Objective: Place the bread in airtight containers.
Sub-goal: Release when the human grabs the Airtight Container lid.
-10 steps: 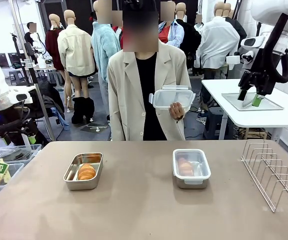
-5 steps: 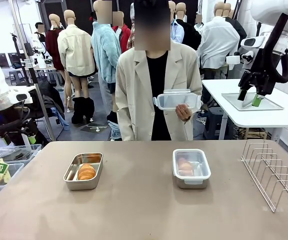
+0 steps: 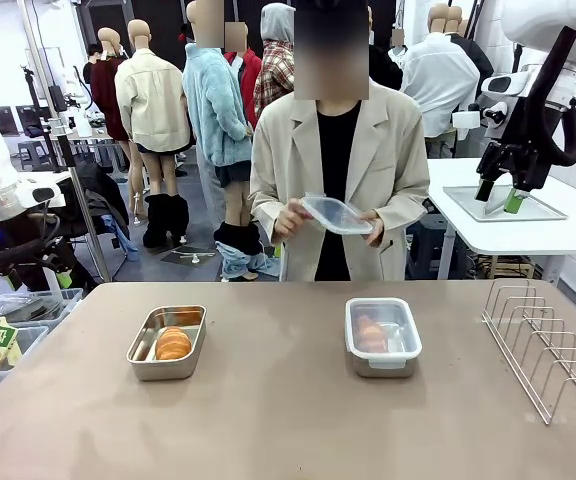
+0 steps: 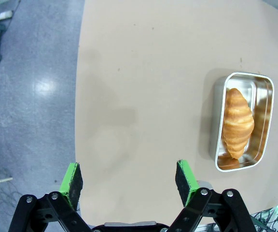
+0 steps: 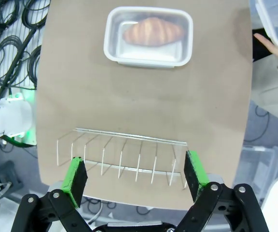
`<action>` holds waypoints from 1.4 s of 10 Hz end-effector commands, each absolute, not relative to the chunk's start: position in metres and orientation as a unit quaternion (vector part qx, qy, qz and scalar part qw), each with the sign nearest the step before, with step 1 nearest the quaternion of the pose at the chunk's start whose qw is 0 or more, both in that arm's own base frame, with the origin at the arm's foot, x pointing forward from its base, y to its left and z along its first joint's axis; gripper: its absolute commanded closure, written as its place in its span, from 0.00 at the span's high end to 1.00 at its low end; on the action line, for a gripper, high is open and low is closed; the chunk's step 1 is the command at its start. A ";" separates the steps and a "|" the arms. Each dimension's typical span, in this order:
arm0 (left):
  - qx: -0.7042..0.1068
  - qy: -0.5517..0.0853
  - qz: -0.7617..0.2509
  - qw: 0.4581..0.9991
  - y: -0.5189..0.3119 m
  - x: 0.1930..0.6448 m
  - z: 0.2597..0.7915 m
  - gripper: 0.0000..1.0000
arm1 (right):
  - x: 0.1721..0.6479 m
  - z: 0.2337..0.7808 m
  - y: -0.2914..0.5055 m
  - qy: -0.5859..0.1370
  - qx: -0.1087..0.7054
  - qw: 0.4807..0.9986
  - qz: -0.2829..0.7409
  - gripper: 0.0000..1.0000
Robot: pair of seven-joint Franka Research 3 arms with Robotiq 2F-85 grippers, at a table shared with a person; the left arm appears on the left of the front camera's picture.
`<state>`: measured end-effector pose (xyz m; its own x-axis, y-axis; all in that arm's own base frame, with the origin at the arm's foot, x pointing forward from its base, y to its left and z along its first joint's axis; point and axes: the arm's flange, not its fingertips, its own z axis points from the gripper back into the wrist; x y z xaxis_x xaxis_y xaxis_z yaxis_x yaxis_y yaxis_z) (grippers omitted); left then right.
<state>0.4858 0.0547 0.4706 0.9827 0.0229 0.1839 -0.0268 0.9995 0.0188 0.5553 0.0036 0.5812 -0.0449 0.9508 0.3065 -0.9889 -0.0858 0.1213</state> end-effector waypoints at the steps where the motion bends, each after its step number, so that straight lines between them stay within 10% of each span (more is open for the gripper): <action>1: 0.014 -0.094 0.017 0.995 0.055 0.486 0.472 1.00 | 0.556 0.581 0.004 -0.051 0.152 0.673 0.723 1.00; 14: 0.014 -0.094 0.017 0.995 0.055 0.486 0.472 1.00 | 0.556 0.581 0.004 -0.051 0.152 0.673 0.723 1.00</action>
<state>0.4858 0.0547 0.4706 0.9827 0.0229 0.1839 -0.0268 0.9995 0.0188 0.5553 0.0036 0.5812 -0.0448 0.9508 0.3065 -0.9889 -0.0858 0.1213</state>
